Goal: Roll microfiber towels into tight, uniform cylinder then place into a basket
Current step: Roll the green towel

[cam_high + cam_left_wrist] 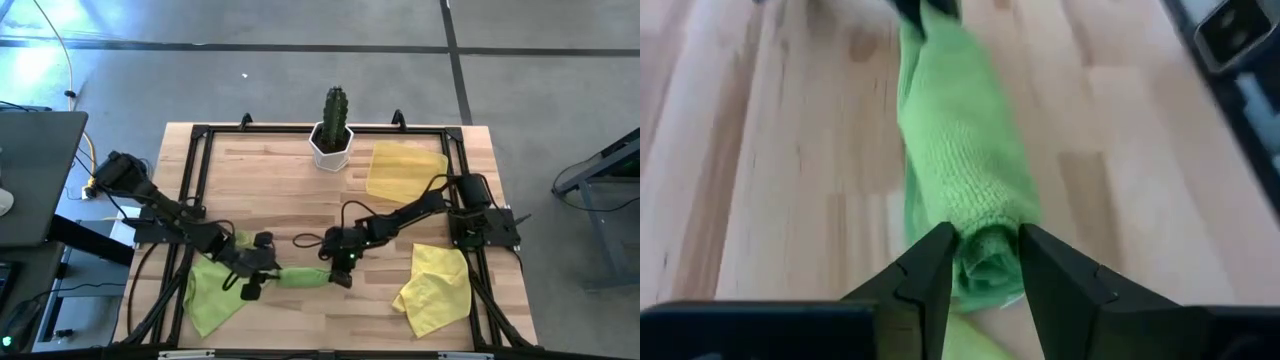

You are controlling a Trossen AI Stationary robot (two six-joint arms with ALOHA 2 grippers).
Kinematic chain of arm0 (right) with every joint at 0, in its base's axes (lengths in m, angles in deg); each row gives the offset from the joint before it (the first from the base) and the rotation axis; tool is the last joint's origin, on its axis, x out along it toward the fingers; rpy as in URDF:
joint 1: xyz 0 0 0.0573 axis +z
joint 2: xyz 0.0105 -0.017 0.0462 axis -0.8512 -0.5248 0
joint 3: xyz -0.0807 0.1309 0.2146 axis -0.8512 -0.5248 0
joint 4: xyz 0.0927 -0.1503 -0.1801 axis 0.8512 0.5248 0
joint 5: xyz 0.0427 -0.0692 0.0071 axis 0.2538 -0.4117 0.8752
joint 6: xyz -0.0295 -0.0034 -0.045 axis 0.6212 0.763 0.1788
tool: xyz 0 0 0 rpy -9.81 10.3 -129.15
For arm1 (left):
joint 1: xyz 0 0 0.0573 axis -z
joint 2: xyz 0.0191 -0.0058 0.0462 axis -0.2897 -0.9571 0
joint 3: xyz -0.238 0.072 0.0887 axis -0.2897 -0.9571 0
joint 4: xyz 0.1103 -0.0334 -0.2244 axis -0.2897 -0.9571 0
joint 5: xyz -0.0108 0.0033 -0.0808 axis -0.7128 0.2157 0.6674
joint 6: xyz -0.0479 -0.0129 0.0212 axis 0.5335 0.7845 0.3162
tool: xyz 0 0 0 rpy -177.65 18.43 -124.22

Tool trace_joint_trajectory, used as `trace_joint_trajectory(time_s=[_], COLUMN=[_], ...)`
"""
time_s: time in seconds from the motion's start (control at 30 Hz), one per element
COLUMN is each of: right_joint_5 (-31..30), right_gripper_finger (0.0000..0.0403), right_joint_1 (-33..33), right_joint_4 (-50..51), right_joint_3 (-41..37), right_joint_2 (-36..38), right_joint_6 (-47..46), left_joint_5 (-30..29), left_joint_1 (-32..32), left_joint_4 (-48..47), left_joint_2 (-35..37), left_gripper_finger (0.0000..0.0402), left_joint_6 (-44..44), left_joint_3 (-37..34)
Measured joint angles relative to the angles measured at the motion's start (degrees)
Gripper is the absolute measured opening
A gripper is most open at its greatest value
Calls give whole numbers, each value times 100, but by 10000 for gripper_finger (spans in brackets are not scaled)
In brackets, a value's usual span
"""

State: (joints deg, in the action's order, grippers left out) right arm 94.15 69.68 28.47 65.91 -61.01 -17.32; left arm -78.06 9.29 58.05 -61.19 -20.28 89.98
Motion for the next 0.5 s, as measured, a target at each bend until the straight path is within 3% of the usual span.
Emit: trace_joint_trajectory(time_s=[0.3,0.5], right_joint_5=[341,365], right_gripper_finger=[1,1], right_joint_1=[-64,-74], right_joint_4=[21,16], right_joint_3=[-2,-2], right_joint_2=[0,0], right_joint_6=[-304,-299], left_joint_5=[-1566,-1718], left_joint_1=[544,524], left_joint_4=[-267,815], left_joint_2=[243,-147], left_gripper_finger=[109,112], left_joint_6=[-230,-353], left_joint_3=[2,4])
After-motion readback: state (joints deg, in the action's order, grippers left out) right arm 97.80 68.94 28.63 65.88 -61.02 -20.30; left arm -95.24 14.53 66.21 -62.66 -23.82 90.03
